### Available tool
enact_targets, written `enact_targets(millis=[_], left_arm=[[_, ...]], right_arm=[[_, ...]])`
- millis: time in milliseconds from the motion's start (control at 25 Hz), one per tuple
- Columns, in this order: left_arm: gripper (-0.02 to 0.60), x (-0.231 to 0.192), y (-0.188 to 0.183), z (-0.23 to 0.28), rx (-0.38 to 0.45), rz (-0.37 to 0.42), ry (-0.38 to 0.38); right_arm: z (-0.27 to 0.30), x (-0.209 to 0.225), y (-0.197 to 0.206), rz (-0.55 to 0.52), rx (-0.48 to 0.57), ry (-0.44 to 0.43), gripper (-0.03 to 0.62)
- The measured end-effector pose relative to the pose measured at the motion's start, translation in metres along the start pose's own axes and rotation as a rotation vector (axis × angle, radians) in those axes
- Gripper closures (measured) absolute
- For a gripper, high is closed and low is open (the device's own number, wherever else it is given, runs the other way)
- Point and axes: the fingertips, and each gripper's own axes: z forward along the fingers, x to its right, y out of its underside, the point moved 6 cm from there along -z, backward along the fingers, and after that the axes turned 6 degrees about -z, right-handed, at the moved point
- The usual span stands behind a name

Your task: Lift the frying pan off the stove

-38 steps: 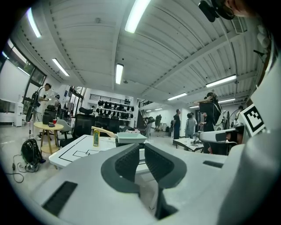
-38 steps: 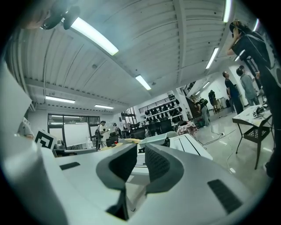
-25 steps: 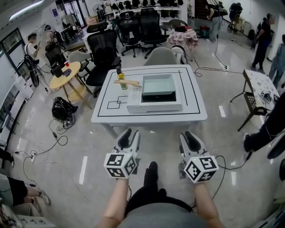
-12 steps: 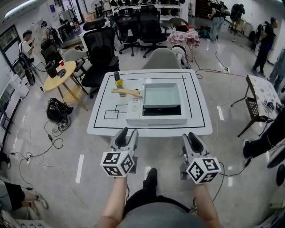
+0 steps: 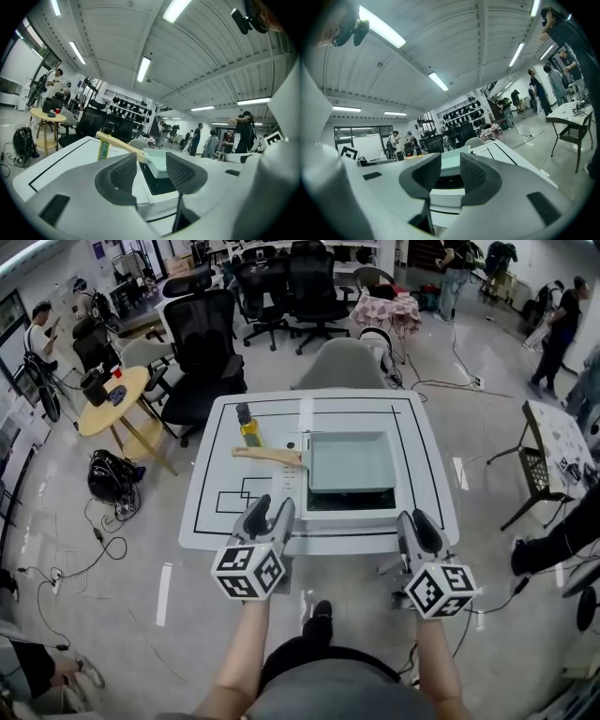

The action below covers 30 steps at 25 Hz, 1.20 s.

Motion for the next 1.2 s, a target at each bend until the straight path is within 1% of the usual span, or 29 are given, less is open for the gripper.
enact_targets(millis=[120, 360, 480, 680, 920, 1200], left_arm=[[0.391, -0.009, -0.004, 0.017, -0.010, -0.026, 0.006], [0.388, -0.021, -0.013, 0.039, -0.037, -0.024, 0.013], [0.388, -0.025, -0.011, 0.047, -0.052, -0.027, 0.018], [0.388, -0.031, -0.004, 0.056, -0.075, -0.074, 0.021], [0.377, -0.036, 0.002, 0.069, -0.112, -0.105, -0.008], [0.370, -0.040, 0.008, 0.084, -0.143, -0.167, -0.051]], right_arm=[[0.014, 0.005, -0.005, 0.007, 0.006, 0.029, 0.476], [0.036, 0.010, -0.013, 0.010, 0.019, 0.058, 0.476], [0.044, 0.014, -0.015, 0.011, 0.024, 0.065, 0.476], [0.052, 0.023, -0.017, 0.007, 0.021, 0.077, 0.476], [0.067, 0.039, -0.020, 0.023, 0.022, 0.076, 0.476], [0.090, 0.054, -0.024, 0.032, -0.001, 0.041, 0.476]])
